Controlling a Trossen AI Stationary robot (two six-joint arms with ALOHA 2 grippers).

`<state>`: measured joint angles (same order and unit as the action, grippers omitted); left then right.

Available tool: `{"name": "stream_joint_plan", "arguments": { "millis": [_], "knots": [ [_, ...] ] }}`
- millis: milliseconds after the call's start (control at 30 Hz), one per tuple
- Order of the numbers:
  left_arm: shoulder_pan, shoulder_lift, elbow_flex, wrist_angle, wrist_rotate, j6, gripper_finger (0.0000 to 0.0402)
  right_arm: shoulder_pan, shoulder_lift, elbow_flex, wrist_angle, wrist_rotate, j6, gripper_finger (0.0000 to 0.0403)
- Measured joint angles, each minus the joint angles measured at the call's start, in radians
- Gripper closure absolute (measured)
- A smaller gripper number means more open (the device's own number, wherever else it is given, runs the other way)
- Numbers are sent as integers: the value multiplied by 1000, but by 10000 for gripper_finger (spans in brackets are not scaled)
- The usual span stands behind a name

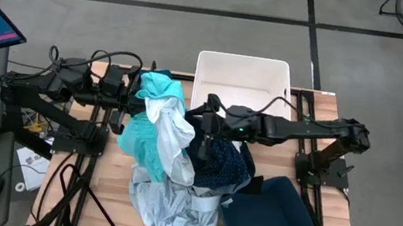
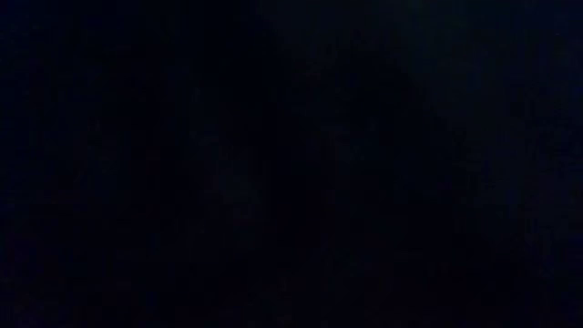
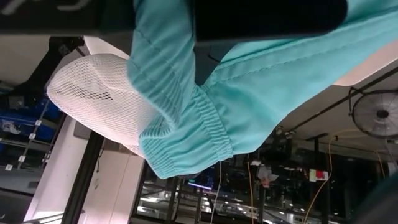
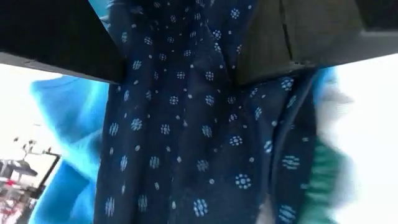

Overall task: Pick & Place Cloths
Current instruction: Put the light blue shorts into the dark blue bin

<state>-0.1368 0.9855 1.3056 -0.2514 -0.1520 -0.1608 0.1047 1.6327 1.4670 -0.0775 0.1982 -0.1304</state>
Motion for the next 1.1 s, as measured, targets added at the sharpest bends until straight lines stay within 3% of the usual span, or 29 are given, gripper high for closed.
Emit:
{"name": "stream_joint_plan", "arguments": {
  "millis": [100, 200, 267, 367, 433, 533, 800, 1100],
  "knots": [
    [0, 9, 0, -6, 2, 0, 396, -13, 36, 0, 28, 0, 27, 104],
    [0, 12, 0, -7, 7, 0, 397, -16, 47, -1, 37, -9, 27, 147],
    [0, 12, 0, 0, 11, -1, 394, -16, 45, 0, 44, -39, 27, 205],
    [0, 14, 0, -1, 11, -1, 389, -22, 44, 0, 44, -92, 27, 340],
    [0, 15, 0, 0, 11, -1, 388, -21, 44, 0, 43, -96, 33, 381],
    [0, 15, 0, 1, 12, -4, 388, -22, 33, 0, 19, -84, 94, 395],
    [-20, -28, 1, 12, 90, -23, 364, -22, -29, -1, -212, 113, 167, 400],
    [-36, -124, 1, 16, 108, -86, 323, 12, -43, 0, -483, 125, 268, 402]
  ]
}}
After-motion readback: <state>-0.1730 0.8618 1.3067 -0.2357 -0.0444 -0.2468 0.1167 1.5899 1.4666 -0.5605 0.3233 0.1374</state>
